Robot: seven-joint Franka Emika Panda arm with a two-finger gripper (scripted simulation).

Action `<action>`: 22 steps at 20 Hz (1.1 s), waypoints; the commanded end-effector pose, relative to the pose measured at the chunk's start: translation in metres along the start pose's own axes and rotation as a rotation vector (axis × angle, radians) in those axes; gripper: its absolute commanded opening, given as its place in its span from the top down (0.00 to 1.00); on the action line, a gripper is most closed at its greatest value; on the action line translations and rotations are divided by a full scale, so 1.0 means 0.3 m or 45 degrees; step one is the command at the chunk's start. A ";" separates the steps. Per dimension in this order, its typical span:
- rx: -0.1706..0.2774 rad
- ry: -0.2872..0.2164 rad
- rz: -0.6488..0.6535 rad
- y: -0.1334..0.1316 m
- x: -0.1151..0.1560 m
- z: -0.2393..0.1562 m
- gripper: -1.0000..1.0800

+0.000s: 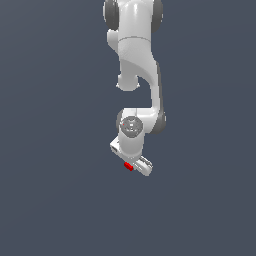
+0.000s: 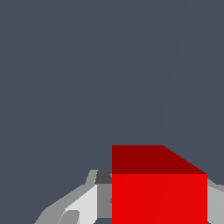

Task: Pick up the red cube and move it to a goal position.

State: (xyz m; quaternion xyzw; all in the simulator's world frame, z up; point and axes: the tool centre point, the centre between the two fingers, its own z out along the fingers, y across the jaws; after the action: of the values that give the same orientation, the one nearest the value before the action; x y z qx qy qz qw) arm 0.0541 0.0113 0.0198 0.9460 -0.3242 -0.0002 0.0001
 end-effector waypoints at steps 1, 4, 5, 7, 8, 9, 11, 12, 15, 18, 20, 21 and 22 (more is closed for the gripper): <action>0.000 0.000 0.000 0.000 0.001 0.000 1.00; 0.000 0.000 0.000 0.000 0.001 0.000 1.00; 0.000 0.000 0.000 0.000 0.001 0.000 1.00; 0.000 0.000 0.000 0.000 0.000 -0.001 1.00; 0.000 0.000 0.000 0.000 0.000 -0.001 1.00; 0.000 0.000 0.000 0.002 0.000 -0.003 1.00; 0.000 0.000 0.000 0.006 -0.002 -0.009 1.00; 0.000 0.000 0.000 0.010 -0.004 -0.014 1.00; 0.000 0.000 0.000 0.026 -0.010 -0.035 1.00; 0.000 0.000 0.000 0.049 -0.020 -0.066 1.00; 0.000 0.000 0.000 0.070 -0.028 -0.093 1.00; 0.000 0.000 0.000 0.081 -0.033 -0.109 1.00; 0.000 0.000 0.000 0.094 -0.038 -0.126 1.00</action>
State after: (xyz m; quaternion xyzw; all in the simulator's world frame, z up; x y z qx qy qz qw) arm 0.0324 -0.0009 0.0499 0.9460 -0.3242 -0.0009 0.0002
